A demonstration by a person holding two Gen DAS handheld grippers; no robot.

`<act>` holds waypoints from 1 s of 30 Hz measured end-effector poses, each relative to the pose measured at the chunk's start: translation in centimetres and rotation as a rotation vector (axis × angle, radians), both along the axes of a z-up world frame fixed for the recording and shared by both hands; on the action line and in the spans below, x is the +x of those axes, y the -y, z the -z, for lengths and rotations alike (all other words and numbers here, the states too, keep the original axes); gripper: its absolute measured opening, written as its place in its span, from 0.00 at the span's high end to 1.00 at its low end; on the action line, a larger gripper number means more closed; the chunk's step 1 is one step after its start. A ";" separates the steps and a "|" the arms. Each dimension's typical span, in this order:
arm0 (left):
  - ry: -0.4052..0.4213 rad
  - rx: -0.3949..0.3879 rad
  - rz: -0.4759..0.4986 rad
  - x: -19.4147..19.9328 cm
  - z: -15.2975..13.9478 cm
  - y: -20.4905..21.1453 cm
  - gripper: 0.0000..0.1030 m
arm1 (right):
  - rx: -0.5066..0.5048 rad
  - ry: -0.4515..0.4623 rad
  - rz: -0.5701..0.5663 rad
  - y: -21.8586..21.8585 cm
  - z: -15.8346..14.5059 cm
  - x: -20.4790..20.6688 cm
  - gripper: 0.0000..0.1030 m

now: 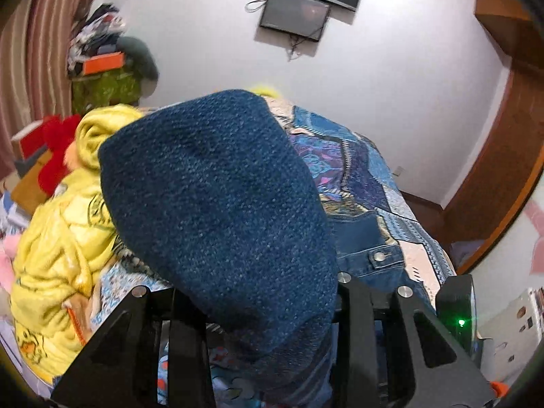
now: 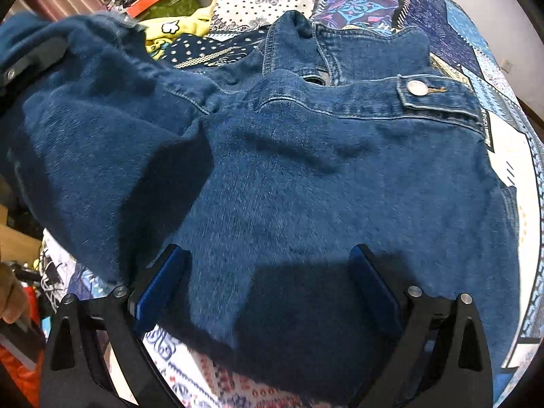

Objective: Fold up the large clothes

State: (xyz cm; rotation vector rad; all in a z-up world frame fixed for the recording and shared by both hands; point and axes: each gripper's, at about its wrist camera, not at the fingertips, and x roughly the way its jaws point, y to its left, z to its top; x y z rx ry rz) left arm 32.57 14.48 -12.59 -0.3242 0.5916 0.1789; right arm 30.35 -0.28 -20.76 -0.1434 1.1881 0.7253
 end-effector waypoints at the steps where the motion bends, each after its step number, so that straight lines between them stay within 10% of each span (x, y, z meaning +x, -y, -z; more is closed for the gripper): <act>1: 0.004 0.015 0.020 0.6 -0.5 0.8 0.67 | 0.005 -0.002 0.004 0.5 -0.4 -0.1 0.06; 9: 0.029 0.156 0.218 4.8 -1.9 10.6 0.71 | 0.128 0.129 0.265 11.6 -5.6 -1.9 0.06; 18: -0.108 0.364 0.542 5.8 3.5 23.8 0.72 | 0.100 0.163 0.529 22.5 -6.9 -3.4 0.06; 30: -0.306 0.436 0.713 2.6 8.6 25.4 0.62 | 0.060 0.133 0.643 28.6 -6.0 -5.3 0.06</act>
